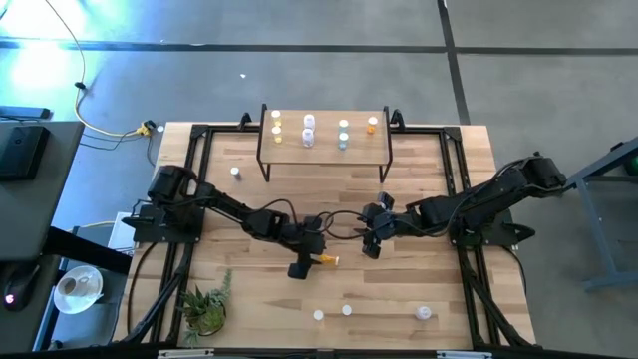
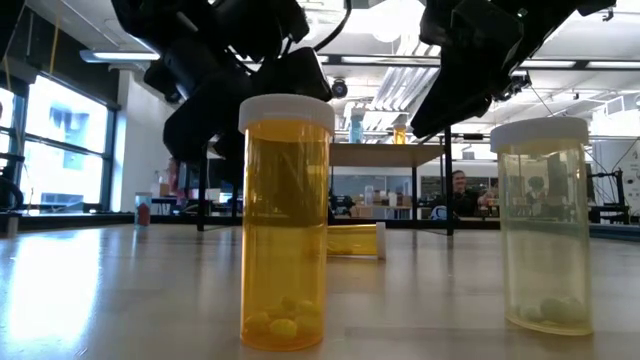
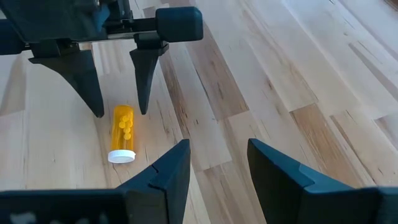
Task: Pick and place medicine bottles onto shelf by color
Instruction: Put the top orange pill bottle on the shelf aligned with the orange pill bottle
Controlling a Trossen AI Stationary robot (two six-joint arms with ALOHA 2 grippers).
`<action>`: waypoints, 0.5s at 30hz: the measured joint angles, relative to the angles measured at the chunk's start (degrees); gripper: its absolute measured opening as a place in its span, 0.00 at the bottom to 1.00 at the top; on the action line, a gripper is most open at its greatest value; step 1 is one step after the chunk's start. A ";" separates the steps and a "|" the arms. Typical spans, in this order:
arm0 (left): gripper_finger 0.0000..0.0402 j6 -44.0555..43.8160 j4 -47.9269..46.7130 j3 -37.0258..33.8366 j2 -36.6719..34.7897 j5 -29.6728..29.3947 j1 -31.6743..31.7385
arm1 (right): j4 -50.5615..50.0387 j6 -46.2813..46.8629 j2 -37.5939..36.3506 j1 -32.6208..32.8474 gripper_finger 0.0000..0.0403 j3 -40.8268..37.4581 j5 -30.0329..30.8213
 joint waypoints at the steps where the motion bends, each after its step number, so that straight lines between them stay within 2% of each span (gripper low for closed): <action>1: 0.55 -0.12 0.02 0.00 0.01 0.03 0.08 | 0.01 -0.02 0.00 0.00 0.38 0.00 0.00; 15: 0.52 -0.64 2.43 0.00 3.71 1.66 0.54 | 0.16 -0.01 0.02 0.00 0.38 0.02 0.00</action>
